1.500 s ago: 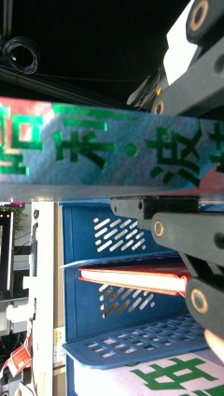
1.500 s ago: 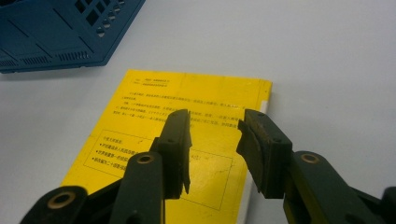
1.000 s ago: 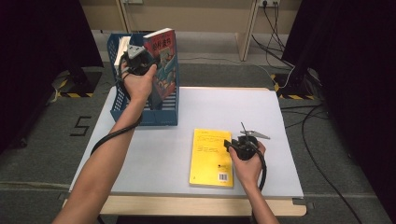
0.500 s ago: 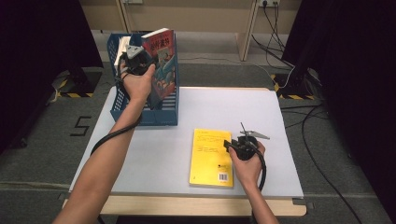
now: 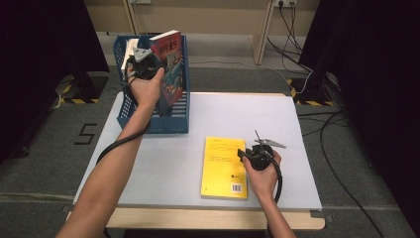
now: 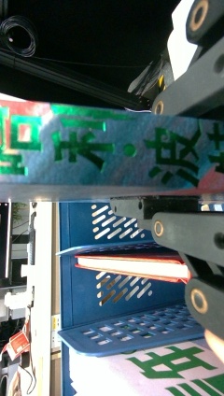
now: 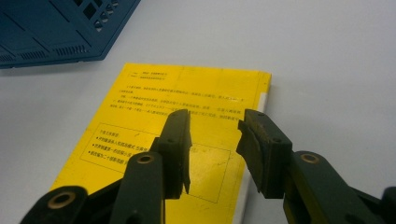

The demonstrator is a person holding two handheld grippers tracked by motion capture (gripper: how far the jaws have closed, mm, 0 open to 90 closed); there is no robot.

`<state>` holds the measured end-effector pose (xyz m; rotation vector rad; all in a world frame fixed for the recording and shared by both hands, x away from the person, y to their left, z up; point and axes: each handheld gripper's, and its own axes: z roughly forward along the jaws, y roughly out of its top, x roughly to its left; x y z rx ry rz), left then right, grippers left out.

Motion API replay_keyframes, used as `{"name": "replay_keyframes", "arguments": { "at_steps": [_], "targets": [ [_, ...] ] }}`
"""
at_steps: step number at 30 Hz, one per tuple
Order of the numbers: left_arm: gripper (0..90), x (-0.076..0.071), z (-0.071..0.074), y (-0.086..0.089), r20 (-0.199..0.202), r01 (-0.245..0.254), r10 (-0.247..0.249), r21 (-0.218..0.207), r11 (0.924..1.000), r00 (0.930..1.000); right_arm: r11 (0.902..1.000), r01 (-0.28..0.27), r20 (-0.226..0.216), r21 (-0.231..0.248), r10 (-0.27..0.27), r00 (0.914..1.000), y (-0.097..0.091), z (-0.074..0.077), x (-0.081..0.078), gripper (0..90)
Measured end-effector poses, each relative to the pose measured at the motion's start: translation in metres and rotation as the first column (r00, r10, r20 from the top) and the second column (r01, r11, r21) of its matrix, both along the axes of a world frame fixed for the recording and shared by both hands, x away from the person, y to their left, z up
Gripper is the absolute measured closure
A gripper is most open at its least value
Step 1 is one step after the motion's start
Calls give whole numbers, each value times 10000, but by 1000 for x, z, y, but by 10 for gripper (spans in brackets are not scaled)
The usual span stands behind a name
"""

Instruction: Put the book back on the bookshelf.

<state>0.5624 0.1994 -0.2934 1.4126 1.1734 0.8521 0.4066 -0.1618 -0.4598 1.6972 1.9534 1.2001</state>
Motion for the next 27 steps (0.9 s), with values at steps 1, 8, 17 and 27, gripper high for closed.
{"name": "replay_keyframes", "arguments": {
  "at_steps": [1, 8, 17, 27],
  "targets": [
    [744, 1, 0, 0, -19, 0, 0, -1, 10000, 10000, 10000, 10, -15, 24, -10, 10000, 0, 0, 0, 620],
    [743, 3, -2, -2, 18, 49, -49, -6, 10000, 10000, 10000, -6, 115, -47, 6, 9999, -2, 1, 0, 620],
    [743, 8, -4, -5, 89, 113, -112, -56, 9999, 9999, 9999, 71, -28, 72, -71, 10000, -2, -2, -2, 620],
    [743, 13, -8, -7, 126, 84, -83, -77, 9999, 9999, 10000, 52, 55, 41, -53, 10000, -4, -3, -2, 620]
  ]
}}
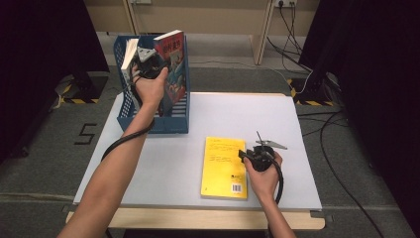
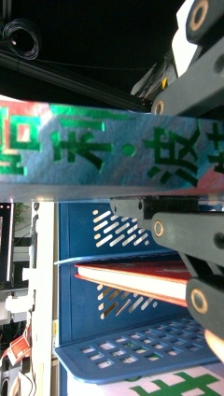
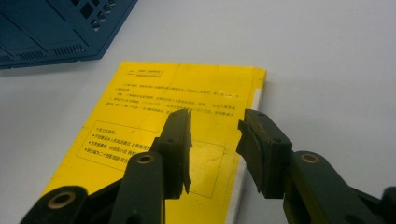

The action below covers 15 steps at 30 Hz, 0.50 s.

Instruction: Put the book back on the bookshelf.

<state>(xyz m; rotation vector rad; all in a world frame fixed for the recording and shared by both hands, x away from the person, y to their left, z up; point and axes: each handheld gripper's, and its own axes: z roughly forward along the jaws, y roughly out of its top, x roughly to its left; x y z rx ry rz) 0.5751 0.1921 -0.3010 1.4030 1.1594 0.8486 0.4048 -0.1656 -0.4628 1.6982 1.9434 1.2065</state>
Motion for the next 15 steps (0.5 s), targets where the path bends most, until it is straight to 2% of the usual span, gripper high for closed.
{"name": "replay_keyframes", "arguments": {
  "at_steps": [2, 8, 15],
  "targets": [
    [743, 1, -1, -1, 1, 11, -11, -16, 10000, 10000, 10000, 48, -124, 77, -47, 9999, 0, 0, 0, 620],
    [743, 4, -3, 0, -66, -47, 47, 55, 10000, 10000, 10000, 14, -56, -22, -14, 10000, -1, -1, -1, 620],
    [743, 8, -8, 0, -81, 6, -5, 29, 10000, 10000, 9999, 54, -93, 87, -53, 9999, -2, -2, -2, 620]
  ]
}}
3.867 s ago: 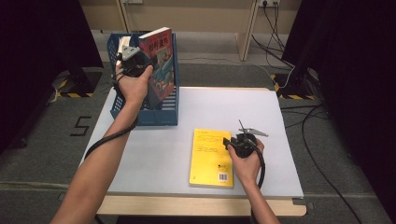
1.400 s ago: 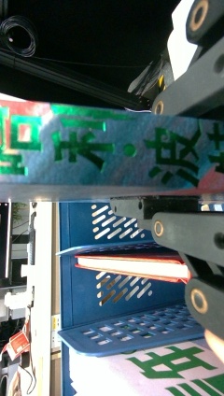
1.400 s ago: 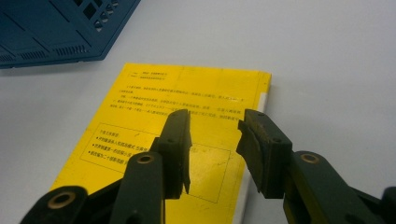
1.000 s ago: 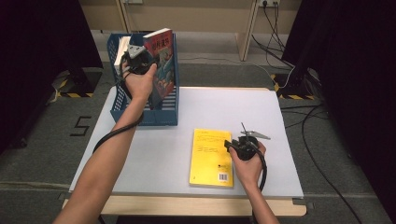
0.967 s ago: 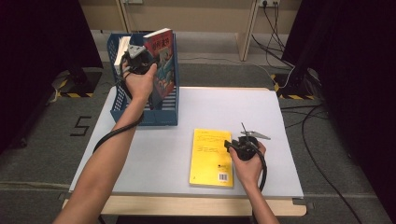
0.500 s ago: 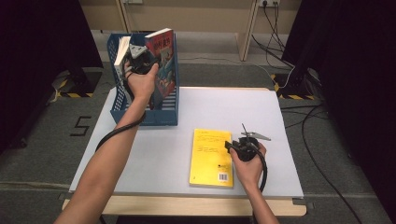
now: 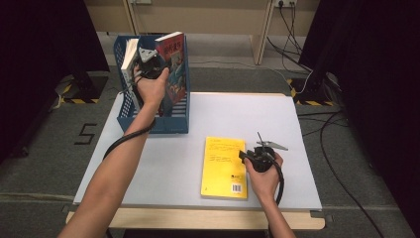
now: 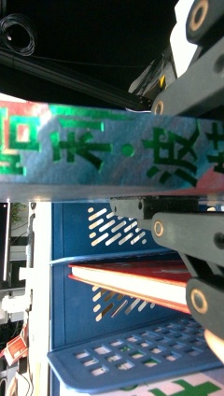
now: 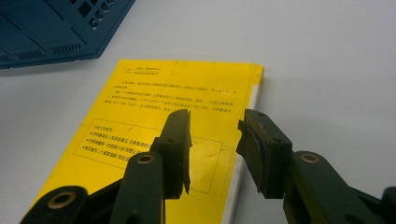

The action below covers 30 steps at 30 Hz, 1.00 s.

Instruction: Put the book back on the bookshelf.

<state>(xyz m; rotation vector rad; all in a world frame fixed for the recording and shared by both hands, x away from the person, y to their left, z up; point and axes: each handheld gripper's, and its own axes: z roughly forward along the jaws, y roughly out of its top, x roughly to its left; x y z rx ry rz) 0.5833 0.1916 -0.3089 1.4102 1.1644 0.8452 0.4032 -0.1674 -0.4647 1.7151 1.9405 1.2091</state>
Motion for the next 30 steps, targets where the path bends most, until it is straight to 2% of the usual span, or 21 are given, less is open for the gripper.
{"name": "replay_keyframes", "arguments": {
  "at_steps": [19, 30],
  "targets": [
    [743, 7, -4, 0, -32, 1, -1, 78, 10000, 10000, 10000, 44, -14, 84, -44, 10000, -2, -3, -1, 621],
    [743, 9, -5, -2, 121, -23, 21, 158, 9999, 9999, 9999, 42, 34, 91, -43, 10000, -4, -3, -1, 621]
  ]
}}
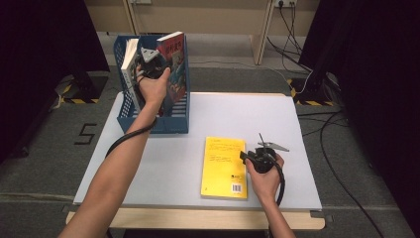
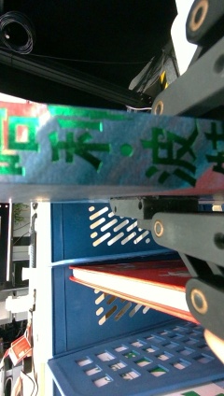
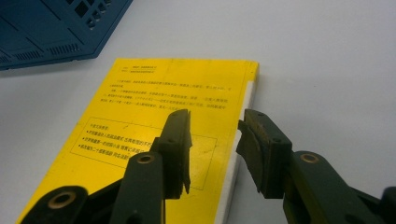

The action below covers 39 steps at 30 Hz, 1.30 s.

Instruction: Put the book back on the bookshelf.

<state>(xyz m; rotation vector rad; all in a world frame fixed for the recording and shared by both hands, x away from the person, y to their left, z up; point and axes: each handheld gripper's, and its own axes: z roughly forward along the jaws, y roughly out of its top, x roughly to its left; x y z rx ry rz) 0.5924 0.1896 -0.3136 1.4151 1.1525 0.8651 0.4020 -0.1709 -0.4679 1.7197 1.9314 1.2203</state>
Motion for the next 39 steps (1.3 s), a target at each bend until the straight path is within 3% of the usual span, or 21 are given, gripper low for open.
{"name": "replay_keyframes", "arguments": {
  "at_steps": [17, 39],
  "targets": [
    [743, 4, -5, -3, -47, -17, 17, 58, 10000, 10000, 10000, -6, -29, 16, 6, 10000, 0, -1, 0, 621],
    [742, 12, -21, -7, -77, 120, -120, -18, 9999, 9999, 10000, 27, -25, 6, -26, 10000, -3, -3, -1, 621]
  ]
}}
